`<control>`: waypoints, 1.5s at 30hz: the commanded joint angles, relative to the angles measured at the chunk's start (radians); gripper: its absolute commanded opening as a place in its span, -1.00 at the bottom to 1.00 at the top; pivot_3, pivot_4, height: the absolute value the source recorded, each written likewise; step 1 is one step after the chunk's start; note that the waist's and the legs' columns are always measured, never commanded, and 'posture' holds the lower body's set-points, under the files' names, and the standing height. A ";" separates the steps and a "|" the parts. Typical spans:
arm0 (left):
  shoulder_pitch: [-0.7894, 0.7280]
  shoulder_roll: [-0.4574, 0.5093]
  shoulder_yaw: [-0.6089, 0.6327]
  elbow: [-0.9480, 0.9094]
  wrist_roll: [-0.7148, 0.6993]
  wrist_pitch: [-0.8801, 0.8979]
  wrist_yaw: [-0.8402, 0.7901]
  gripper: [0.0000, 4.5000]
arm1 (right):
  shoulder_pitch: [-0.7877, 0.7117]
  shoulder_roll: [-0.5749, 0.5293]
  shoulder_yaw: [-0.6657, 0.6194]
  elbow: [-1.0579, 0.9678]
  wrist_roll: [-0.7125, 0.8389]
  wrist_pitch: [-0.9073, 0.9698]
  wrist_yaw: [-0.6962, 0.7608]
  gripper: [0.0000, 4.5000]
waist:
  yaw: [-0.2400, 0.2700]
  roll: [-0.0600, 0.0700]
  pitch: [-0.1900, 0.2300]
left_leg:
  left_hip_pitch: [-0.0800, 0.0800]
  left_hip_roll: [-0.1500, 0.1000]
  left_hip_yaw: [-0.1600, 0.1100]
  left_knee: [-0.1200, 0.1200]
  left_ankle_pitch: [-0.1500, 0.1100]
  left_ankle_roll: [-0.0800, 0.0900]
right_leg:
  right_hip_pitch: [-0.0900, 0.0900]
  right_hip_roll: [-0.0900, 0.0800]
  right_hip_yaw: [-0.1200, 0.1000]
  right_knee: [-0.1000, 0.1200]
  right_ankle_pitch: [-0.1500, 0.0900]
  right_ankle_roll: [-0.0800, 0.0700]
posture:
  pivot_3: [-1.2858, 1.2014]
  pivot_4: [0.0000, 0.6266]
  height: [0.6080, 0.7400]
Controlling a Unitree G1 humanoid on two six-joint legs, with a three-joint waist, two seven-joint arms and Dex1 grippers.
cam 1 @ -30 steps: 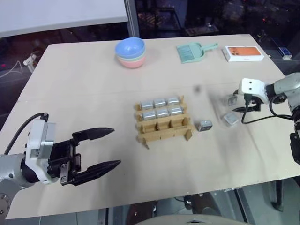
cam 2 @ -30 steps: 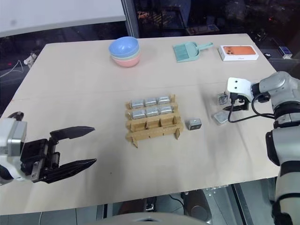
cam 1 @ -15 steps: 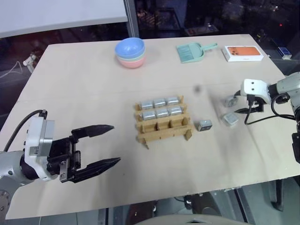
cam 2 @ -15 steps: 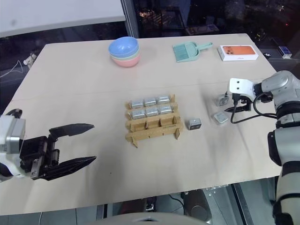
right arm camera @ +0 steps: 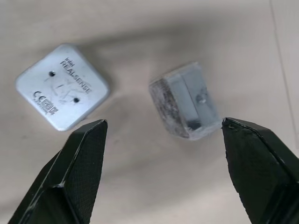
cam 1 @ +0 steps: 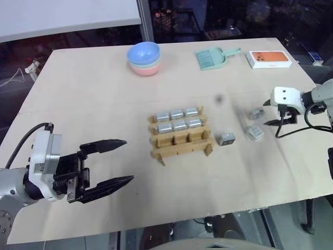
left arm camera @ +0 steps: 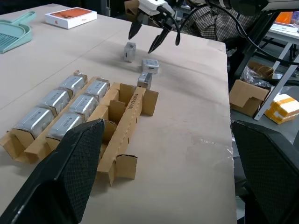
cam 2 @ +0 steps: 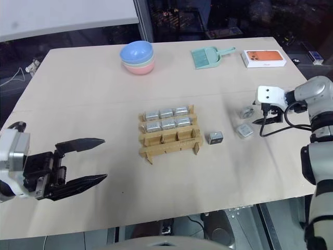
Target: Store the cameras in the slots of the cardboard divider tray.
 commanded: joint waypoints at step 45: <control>-0.056 -0.005 -0.014 0.103 0.109 -0.099 -0.043 1.00 | -0.075 0.306 -0.034 -0.601 0.175 0.331 0.065 -0.72 | -0.002 0.002 0.002 | 0.000 0.005 -0.001 0.000 0.000 -0.001 | -0.001 0.001 -0.001 0.003 0.000 0.000 | 0.03 -0.52 1.00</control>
